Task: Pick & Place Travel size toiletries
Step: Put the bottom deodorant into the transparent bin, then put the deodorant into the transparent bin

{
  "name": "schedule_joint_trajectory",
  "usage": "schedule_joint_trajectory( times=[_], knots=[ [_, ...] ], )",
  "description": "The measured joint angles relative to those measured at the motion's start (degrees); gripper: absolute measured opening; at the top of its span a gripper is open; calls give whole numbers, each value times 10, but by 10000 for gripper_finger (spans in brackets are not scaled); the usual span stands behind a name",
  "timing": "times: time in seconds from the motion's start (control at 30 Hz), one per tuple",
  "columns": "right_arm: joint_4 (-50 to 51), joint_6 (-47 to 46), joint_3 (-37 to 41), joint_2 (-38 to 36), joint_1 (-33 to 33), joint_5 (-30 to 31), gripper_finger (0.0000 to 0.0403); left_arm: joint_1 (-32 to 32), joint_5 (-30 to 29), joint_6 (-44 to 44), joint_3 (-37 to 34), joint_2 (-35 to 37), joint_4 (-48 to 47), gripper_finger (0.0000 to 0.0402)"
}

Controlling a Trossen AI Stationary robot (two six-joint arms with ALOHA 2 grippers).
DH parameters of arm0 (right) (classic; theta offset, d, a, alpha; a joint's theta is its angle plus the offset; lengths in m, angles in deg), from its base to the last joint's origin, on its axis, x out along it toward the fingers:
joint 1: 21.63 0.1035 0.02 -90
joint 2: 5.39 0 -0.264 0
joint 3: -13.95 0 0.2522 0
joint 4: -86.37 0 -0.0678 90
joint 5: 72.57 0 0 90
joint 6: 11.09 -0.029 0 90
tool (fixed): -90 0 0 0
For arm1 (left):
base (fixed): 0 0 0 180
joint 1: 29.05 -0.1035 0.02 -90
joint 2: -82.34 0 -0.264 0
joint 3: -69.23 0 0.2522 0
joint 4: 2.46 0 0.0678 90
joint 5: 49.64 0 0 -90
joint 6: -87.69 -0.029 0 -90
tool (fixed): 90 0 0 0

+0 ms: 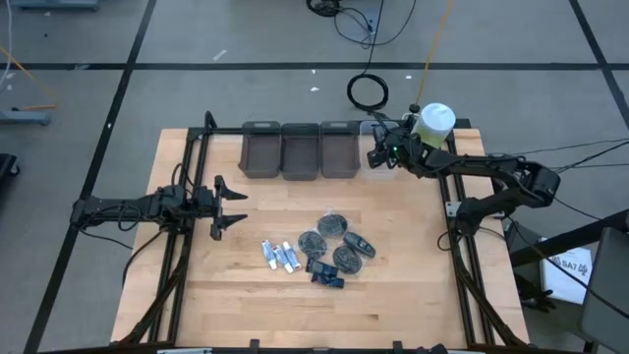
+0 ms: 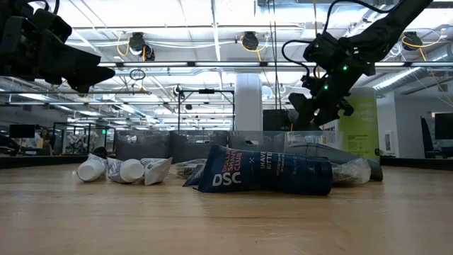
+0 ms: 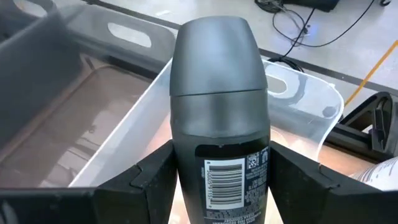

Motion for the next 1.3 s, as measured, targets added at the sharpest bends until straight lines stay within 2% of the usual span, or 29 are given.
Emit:
schedule_joint_trajectory(
  times=[0.43, 0.7, 1.1, 1.3],
  knots=[
    [-8, 17, 0, -1, 0, 0, 253, 0, 0, 0, 0, 0, 0, 267],
    [-20, 29, 0, -1, 5, -11, 258, 0, 0, 0, 0, 0, 0, 267],
    [-94, 63, 0, -5, 46, -219, 254, 0, 0, 0, 0, 0, 0, 267],
    [-126, 72, 0, -5, 96, -365, 254, 0, 0, 0, 0, 0, 0, 267]
  ],
)
